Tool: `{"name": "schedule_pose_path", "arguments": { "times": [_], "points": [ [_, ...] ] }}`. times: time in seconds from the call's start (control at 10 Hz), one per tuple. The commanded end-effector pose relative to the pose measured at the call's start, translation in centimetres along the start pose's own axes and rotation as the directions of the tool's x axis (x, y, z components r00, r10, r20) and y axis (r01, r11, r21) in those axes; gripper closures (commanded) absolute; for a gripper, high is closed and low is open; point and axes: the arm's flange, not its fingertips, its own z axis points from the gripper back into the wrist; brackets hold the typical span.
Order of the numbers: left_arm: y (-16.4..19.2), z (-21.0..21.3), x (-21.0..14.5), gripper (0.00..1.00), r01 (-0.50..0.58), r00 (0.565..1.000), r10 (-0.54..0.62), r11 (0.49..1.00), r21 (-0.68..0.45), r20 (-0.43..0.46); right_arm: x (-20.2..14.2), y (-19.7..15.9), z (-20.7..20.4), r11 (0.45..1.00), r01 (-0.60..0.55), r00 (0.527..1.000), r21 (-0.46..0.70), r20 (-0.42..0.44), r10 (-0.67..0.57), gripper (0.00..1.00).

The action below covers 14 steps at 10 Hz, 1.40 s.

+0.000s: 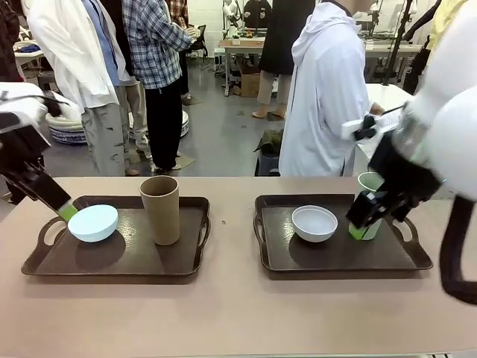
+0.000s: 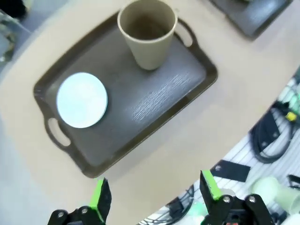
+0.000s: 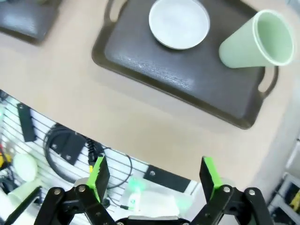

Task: Set up a tray with a mat and arrange the tableware.
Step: Pick up the Picnic Bowl and Reusable plastic cup from the Handle tray in front of the human's position and hold them in the air.

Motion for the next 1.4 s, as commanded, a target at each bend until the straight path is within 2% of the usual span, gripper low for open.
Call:
{"name": "schedule_pose_path", "arguments": {
  "times": [0.0, 0.2, 0.3, 0.5, 0.6, 0.7, 0.8, 1.0, 1.1, 1.3],
  "points": [
    [4.1, -2.3, -2.9, 0.0, -0.051, 0.988, 0.074, 0.985, -0.167, 0.132, -3.6, -6.2, -1.7, 0.983, 0.076, 0.988, 0.169, 0.122, -0.098, 0.0],
    [8.0, -2.2, -3.9, 0.0, -0.106, 0.96, 0.189, 0.929, -0.354, 0.208, -5.4, -13.5, -1.2, 0.928, 0.171, 0.949, 0.332, 0.197, -0.245, 0.0],
    [10.7, -2.1, -4.7, 0.0, -0.118, 0.941, 0.248, 0.877, -0.466, 0.228, -6.2, -15.0, -0.9, 0.906, 0.177, 0.935, 0.385, 0.221, -0.277, 0.0],
    [16.5, -2.9, -7.5, 0.0, -0.181, 0.876, 0.421, 0.739, -0.649, 0.236, -9.4, -19.7, -1.0, 0.809, 0.212, 0.88, 0.549, 0.254, -0.402, 0.0],
    [19.2, -3.5, -8.9, 0.0, -0.205, 0.829, 0.509, 0.664, -0.719, 0.234, -10.9, -21.8, -1.7, 0.76, 0.232, 0.84, 0.607, 0.268, -0.471, 0.0],
    [21.3, -3.8, -10.4, 0.0, -0.237, 0.793, 0.571, 0.612, -0.754, 0.214, -12.5, -23.3, -2.6, 0.723, 0.255, 0.817, 0.642, 0.256, -0.516, 0.0],
    [22.2, -3.6, -11.2, 0.0, -0.27, 0.767, 0.61, 0.585, -0.765, 0.197, -14.3, -25.0, -3.5, 0.679, 0.282, 0.783, 0.678, 0.247, -0.572, 0.0],
    [22.5, -2.5, -12.7, 0.0, -0.308, 0.724, 0.656, 0.584, -0.751, 0.214, -16.6, -27.5, -4.7, 0.63, 0.327, 0.762, 0.705, 0.198, -0.616, 0.0],
    [22.3, -1.7, -13.2, 0.0, -0.312, 0.718, 0.658, 0.598, -0.738, 0.229, -17.1, -28.1, -5.1, 0.614, 0.342, 0.76, 0.712, 0.175, -0.626, 0.0],
    [21.0, -1.4, -12.3, 0.0, -0.311, 0.751, 0.619, 0.641, -0.702, 0.232, -17.8, -29.1, -5.5, 0.587, 0.328, 0.753, 0.74, 0.17, -0.635, 0.0]
  ]
}}
